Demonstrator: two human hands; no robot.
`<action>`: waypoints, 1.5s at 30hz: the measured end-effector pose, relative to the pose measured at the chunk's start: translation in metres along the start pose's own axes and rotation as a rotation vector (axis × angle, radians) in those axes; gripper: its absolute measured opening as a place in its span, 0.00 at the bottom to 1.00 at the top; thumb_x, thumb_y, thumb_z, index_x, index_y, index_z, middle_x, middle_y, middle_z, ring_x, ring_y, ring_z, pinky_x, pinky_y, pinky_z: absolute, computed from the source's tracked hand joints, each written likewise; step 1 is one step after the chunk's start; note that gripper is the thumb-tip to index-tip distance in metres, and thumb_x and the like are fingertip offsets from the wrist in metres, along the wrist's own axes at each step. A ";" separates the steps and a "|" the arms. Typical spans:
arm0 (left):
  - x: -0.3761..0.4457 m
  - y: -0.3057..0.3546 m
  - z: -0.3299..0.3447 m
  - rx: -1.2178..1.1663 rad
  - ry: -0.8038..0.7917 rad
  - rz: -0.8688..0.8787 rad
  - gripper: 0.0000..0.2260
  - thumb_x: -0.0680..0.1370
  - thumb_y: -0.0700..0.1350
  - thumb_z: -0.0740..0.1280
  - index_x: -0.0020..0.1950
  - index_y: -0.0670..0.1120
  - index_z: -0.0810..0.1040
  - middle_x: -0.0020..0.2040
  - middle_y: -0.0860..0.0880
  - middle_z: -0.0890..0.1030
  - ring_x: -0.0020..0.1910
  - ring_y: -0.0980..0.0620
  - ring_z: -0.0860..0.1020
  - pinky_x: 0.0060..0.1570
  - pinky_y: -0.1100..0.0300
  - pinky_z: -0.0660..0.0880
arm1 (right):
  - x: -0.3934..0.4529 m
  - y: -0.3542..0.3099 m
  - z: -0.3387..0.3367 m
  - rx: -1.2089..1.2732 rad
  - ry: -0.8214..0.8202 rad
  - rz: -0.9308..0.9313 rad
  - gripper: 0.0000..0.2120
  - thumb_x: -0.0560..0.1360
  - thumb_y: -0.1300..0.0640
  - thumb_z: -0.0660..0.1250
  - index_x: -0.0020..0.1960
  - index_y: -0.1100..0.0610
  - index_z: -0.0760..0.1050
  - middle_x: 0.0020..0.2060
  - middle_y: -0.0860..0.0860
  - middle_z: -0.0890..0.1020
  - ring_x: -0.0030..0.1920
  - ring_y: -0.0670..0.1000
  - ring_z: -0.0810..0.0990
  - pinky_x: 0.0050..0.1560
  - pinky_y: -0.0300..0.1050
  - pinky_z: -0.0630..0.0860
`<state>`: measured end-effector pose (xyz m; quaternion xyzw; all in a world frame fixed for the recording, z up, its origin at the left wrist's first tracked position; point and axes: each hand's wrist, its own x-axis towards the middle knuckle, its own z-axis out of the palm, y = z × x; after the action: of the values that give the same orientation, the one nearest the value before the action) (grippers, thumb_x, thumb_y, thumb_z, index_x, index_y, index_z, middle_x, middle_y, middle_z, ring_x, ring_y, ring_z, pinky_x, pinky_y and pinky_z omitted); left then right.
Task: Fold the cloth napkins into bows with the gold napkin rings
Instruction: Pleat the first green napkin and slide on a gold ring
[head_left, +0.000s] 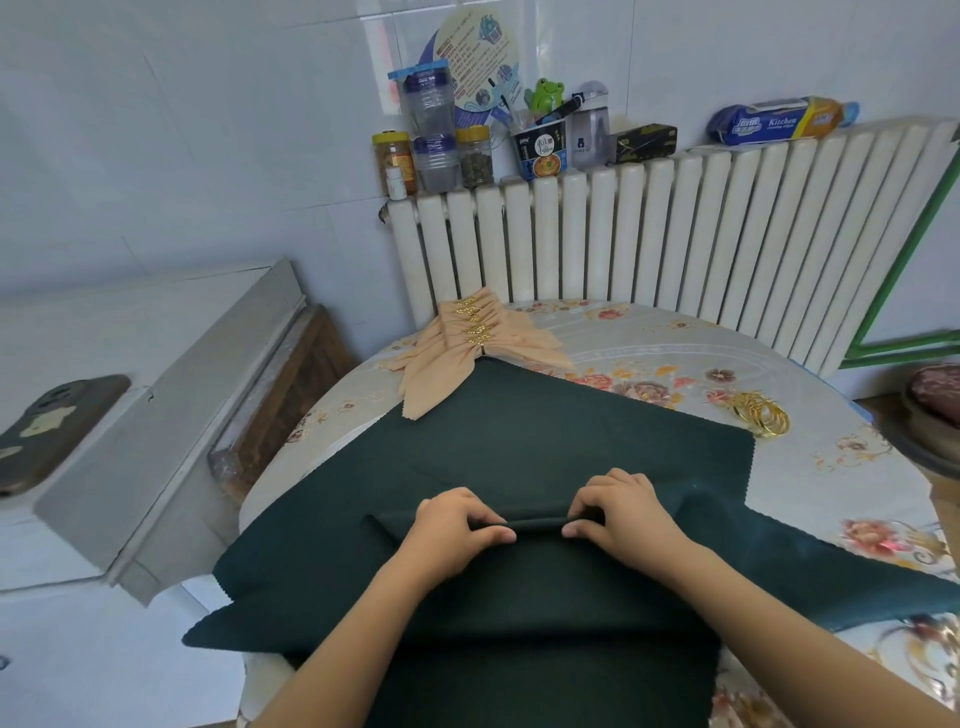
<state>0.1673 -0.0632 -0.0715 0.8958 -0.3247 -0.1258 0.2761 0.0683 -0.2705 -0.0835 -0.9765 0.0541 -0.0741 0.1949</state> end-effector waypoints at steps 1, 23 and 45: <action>-0.003 0.000 0.000 -0.040 -0.014 -0.015 0.01 0.71 0.56 0.72 0.41 0.62 0.81 0.46 0.58 0.77 0.49 0.60 0.75 0.61 0.57 0.67 | -0.001 0.000 0.001 0.017 -0.004 0.016 0.11 0.74 0.42 0.65 0.48 0.48 0.79 0.48 0.41 0.78 0.53 0.46 0.69 0.56 0.40 0.59; -0.012 0.017 0.013 0.283 0.302 0.135 0.07 0.71 0.53 0.72 0.45 0.52 0.80 0.45 0.58 0.71 0.49 0.58 0.68 0.54 0.67 0.51 | -0.018 -0.017 0.000 -0.183 0.184 0.073 0.10 0.75 0.44 0.65 0.52 0.47 0.76 0.50 0.43 0.75 0.56 0.48 0.70 0.59 0.41 0.57; -0.042 0.024 0.039 0.435 -0.143 0.092 0.23 0.83 0.52 0.46 0.78 0.51 0.49 0.78 0.52 0.47 0.76 0.56 0.43 0.74 0.55 0.40 | -0.056 -0.031 0.008 -0.180 -0.198 0.065 0.24 0.82 0.44 0.47 0.77 0.47 0.53 0.77 0.47 0.53 0.76 0.47 0.48 0.74 0.44 0.45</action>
<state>0.1073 -0.0673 -0.0879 0.9074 -0.4032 -0.1031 0.0582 0.0168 -0.2316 -0.0857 -0.9903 0.0726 0.0342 0.1132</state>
